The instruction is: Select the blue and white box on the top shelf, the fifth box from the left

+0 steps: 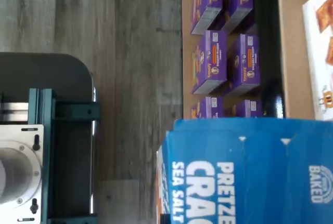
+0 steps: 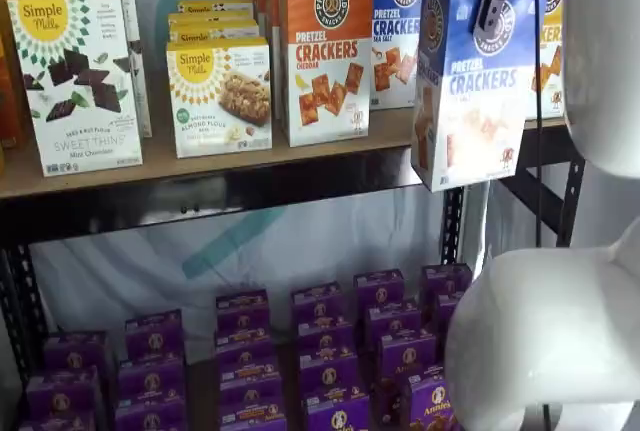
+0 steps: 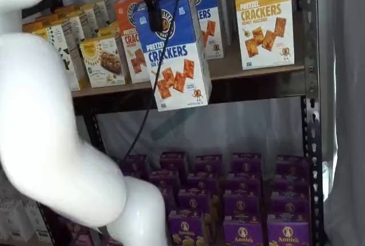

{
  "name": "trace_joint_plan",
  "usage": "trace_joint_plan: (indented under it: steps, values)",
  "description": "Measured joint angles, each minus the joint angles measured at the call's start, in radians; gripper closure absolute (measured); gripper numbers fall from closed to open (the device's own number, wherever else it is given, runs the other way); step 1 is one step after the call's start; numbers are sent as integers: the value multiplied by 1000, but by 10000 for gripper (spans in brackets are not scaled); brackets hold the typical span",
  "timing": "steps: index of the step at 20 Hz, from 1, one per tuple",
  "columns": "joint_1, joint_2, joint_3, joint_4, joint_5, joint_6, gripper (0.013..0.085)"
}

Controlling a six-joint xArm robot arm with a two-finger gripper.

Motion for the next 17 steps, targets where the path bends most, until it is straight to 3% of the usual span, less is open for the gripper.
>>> trace_joint_plan:
  steps: [9,17]
  values:
    - [18,-86,141,-29,-34,-2,410]
    - [9,-119,206,-36,-53,-19,410]
